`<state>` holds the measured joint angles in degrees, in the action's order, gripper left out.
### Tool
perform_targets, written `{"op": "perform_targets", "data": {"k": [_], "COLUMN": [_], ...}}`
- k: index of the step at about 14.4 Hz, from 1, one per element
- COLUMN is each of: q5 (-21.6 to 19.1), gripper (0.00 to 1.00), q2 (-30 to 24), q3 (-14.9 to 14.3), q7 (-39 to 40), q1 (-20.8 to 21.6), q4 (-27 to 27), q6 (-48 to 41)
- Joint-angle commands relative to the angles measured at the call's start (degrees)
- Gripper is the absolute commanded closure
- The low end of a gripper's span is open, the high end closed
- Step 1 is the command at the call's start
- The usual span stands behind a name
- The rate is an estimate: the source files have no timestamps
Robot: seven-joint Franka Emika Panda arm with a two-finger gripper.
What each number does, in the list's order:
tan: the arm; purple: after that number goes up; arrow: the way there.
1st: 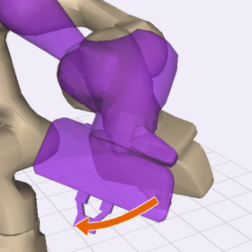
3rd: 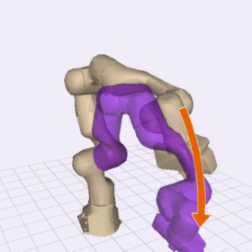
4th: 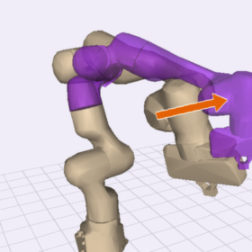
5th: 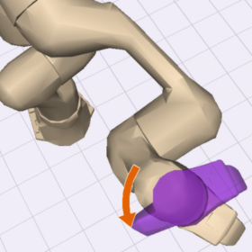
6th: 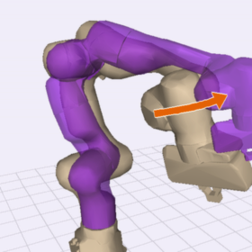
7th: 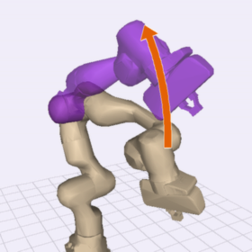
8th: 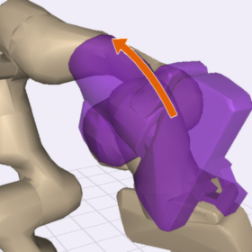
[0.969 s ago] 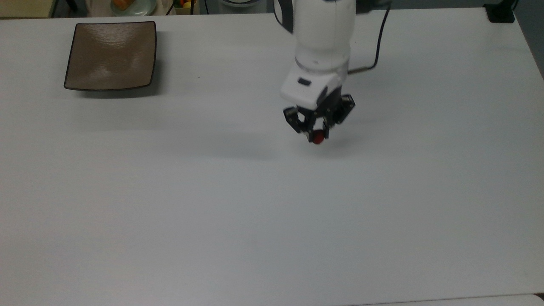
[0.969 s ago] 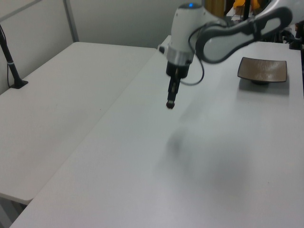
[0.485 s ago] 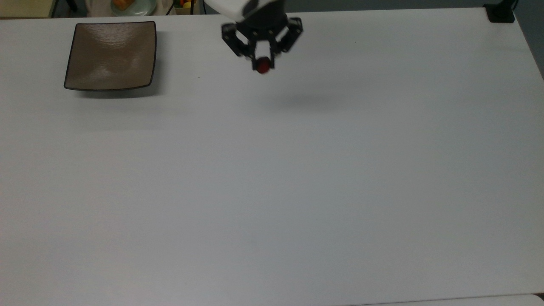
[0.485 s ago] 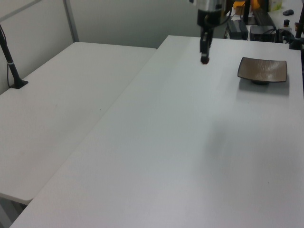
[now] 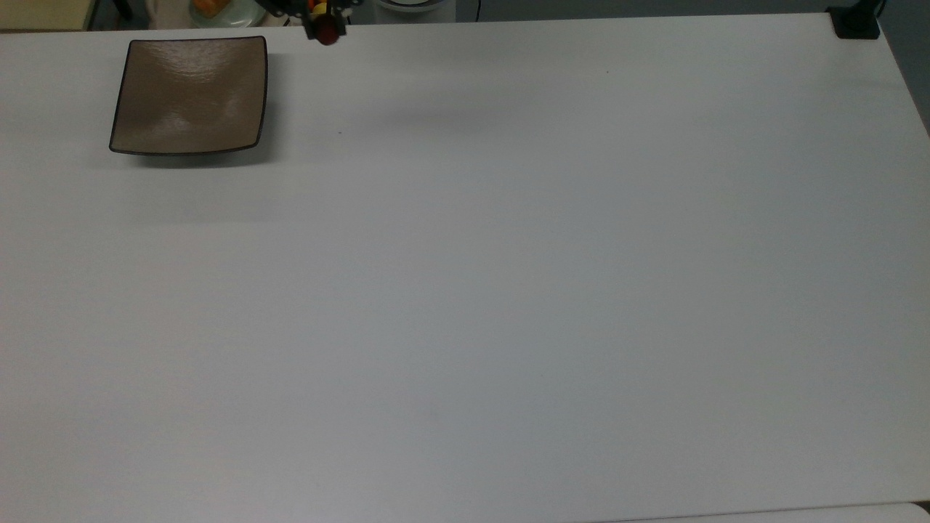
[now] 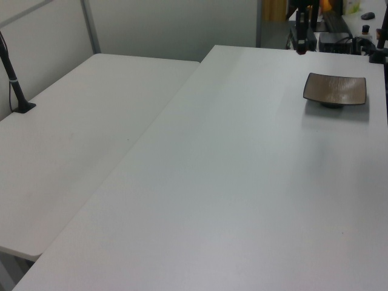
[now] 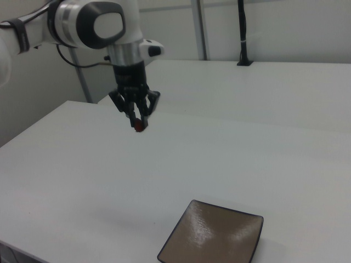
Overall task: Strawberries on a ceramic plate
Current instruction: 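Lift the strawberry and carry it over the brown square plate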
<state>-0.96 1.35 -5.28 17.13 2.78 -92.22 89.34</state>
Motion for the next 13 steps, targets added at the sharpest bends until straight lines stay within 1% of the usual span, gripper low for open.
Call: {"op": "perform_targets", "data": {"k": [1, 4, 5, 7, 8, 10, 13], "q5": [0.00, 0.08, 0.08, 0.08, 0.08, 0.17, 0.79], "gripper": [0.86, 0.86, 0.86, 0.86, 0.86, 0.86, 0.86], "q2": [-1.70, -1.35, -1.00, -1.09, -0.91, 0.48, 3.82], "q3": [0.00, 0.09, 0.09, 0.09, 0.09, 0.00, 0.00], "q7": [7.99, 11.42, 14.13, 17.05, 17.32, 17.41, 17.50], "q1": [-5.47, -10.67, -13.21, -16.30, -17.27, -18.94, -21.05], "q4": [-4.62, -5.34, -5.95, -8.22, -9.63, -12.97, -14.30], "q6": [0.48, 0.75, 0.92, 3.46, 4.95, 11.26, 16.20]}}
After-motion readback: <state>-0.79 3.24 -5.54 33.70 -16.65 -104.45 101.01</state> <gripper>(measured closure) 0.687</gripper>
